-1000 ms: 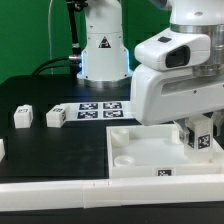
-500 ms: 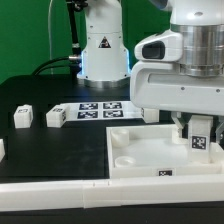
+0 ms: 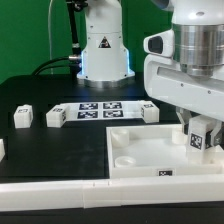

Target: Assemble one leg

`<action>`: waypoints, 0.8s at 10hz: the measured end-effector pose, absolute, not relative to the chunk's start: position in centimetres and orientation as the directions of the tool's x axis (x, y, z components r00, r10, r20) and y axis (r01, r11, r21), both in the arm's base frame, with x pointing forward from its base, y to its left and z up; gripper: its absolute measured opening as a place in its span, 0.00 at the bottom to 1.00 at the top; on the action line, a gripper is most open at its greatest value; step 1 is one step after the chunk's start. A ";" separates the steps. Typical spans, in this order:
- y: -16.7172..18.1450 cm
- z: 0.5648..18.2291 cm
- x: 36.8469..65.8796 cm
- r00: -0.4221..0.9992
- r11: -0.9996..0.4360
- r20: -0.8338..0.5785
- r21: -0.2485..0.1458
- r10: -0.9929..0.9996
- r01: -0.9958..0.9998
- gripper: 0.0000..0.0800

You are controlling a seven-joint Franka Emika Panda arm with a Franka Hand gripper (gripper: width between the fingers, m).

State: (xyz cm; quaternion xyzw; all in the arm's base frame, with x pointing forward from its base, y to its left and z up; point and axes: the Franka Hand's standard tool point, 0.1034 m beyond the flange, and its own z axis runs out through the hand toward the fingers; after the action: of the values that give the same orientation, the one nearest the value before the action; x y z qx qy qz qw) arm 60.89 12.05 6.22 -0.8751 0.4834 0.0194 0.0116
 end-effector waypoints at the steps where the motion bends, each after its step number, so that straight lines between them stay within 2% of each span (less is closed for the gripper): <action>1: 12.1 6.2 60.9 0.545 -0.545 -0.046 -0.002 -0.837 -0.838 0.36; 2: 12.1 6.2 60.9 0.572 -0.573 -0.046 -0.004 -0.819 -0.820 0.59; 3: 12.1 6.2 60.9 0.577 -0.577 -0.046 -0.004 -0.816 -0.817 0.74; 4: 12.2 6.2 60.9 0.647 -0.647 -0.045 -0.010 -0.762 -0.763 0.74; 5: 12.1 6.3 60.9 0.753 -0.753 -0.041 -0.017 -0.657 -0.658 0.80; 8: 12.3 6.2 60.8 0.948 -0.948 -0.031 -0.027 -0.317 -0.318 0.81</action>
Offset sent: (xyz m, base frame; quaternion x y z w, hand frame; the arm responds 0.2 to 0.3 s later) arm -0.0030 0.0062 0.0057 0.0115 -0.0021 -0.1278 0.9917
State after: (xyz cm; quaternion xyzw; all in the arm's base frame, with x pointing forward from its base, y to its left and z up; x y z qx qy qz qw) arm 60.81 12.31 6.18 -0.9868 0.1608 0.0133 0.0157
